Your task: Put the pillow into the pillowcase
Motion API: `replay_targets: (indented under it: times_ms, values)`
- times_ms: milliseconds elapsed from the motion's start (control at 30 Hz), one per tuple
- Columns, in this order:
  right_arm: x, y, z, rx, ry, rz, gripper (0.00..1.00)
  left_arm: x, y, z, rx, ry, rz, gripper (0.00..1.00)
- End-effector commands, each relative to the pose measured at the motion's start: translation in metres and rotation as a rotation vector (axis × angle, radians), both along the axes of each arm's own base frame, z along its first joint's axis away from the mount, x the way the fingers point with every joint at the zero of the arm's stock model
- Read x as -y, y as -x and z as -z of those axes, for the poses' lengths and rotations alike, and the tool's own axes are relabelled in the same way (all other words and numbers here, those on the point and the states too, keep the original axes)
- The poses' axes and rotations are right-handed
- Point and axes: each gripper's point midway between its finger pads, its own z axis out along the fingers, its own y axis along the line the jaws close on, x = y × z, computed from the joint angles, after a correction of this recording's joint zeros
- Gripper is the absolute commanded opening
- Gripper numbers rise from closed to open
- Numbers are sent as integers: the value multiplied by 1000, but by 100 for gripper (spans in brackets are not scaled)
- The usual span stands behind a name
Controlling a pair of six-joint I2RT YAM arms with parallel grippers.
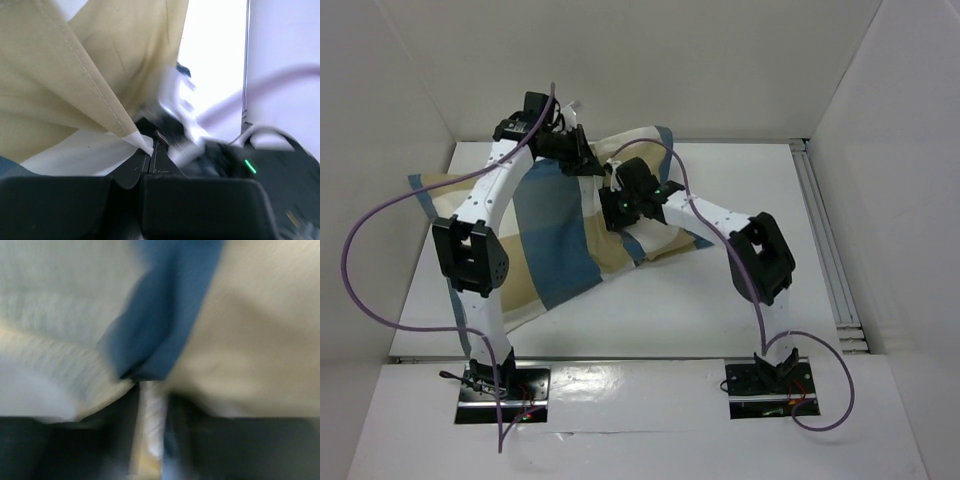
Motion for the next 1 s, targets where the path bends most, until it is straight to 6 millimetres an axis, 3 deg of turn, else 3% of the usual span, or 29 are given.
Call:
replay_targets:
  times_ms: [0, 33, 133, 167, 200, 233, 267, 300, 333, 400, 433, 500, 533, 567, 600, 667, 700, 733, 767, 800, 833, 867, 933, 967]
  values:
    - [3, 14, -80, 149, -95, 17, 47, 32, -5, -7, 0, 125, 103, 0]
    - [25, 14, -96, 196, -79, 82, 65, 40, -4, -2, -8, 113, 111, 0]
    - [76, 15, -105, 229, 0, 229, 82, 45, -8, 5, -7, 91, 117, 0]
    - [105, 22, -111, 228, 23, 288, 88, 57, -8, 11, -11, 83, 135, 0]
    - [124, 22, -113, 235, 43, 332, 90, 63, -7, 12, -3, 80, 153, 0]
    - [147, 25, -102, 226, 95, 407, 91, 77, -2, 12, 0, 81, 183, 0]
    - [173, 25, -114, 244, 94, 477, 93, 84, -3, 15, 8, 69, 188, 0]
    - [191, 31, -108, 216, 122, 527, 95, 93, -7, 26, -2, 58, 196, 0]
    - [220, 37, -102, 206, 156, 603, 95, 112, -6, 16, 29, 73, 222, 0]
    - [239, 45, -95, 182, 143, 673, 95, 132, -9, 17, 51, 87, 249, 0]
    - [241, 58, -76, 130, 144, 655, 95, 143, -13, 16, 72, 94, 265, 0]
    - [232, 68, -77, 120, 73, 616, 91, 164, -7, 11, 105, 101, 310, 2]
    - [226, 72, -71, 101, 57, 587, 90, 164, -8, 1, 138, 102, 319, 12]
    - [203, 85, -66, 76, 16, 493, 90, 167, -6, 2, 154, 89, 331, 43]
    - [194, 89, -61, 60, 18, 472, 90, 164, -1, -3, 161, 82, 338, 60]
    - [179, 98, -50, 42, 45, 426, 97, 153, 4, -4, 170, 31, 316, 83]
    - [170, 103, -36, 23, 84, 400, 99, 133, 2, -29, 230, 4, 262, 88]
    - [169, 102, -29, 20, 109, 402, 99, 120, 5, -35, 241, -20, 243, 91]
    - [174, 98, -21, 24, 144, 428, 99, 104, 11, -22, 195, -52, 215, 91]
    - [174, 97, -7, 4, 183, 441, 99, 81, 8, -26, 194, -71, 163, 91]
    - [178, 94, 1, 3, 213, 458, 99, 59, 17, -51, 238, -82, 105, 90]
    - [181, 92, 8, 0, 239, 470, 99, 40, 23, -33, 188, -120, 65, 87]
    - [193, 81, 32, -11, 306, 519, 97, -14, 22, -27, 156, -176, -91, 86]
    - [194, 74, 37, -12, 317, 522, 97, -35, 34, -41, 164, -172, -167, 84]
